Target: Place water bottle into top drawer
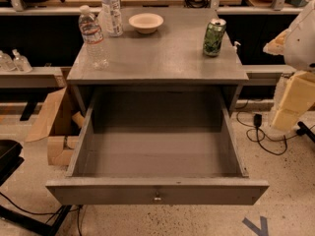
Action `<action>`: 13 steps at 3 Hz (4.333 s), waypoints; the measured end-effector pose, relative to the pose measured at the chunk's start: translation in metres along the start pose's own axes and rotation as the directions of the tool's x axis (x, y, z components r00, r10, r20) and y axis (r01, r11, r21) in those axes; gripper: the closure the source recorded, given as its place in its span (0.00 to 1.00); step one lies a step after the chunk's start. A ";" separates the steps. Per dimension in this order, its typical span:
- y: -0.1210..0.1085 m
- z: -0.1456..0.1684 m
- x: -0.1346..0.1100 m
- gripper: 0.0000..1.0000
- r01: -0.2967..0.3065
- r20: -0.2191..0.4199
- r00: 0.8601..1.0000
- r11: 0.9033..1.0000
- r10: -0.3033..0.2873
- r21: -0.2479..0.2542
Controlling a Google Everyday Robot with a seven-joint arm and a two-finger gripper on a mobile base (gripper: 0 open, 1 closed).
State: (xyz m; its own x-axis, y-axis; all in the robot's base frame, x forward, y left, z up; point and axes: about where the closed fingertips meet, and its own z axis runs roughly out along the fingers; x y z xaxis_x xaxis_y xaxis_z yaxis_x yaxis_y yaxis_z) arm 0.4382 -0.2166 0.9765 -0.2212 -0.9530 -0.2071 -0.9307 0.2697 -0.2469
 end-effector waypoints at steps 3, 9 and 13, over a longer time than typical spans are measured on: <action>-0.025 0.033 -0.023 0.00 -0.048 0.243 0.969 0.999 0.043 0.015; -0.184 0.055 -0.187 0.00 -0.226 0.850 0.527 0.967 0.024 0.113; -0.205 0.179 -0.363 0.00 -0.112 0.884 0.438 0.985 0.165 -0.129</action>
Offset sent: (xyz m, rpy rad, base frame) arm 0.0421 0.0244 -0.0095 0.2282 -0.0814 0.0115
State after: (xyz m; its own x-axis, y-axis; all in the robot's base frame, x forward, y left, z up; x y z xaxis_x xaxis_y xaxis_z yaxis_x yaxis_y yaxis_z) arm 0.7612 0.0992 0.9330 0.0067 -0.2506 -0.9681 -0.9299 0.3544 -0.0982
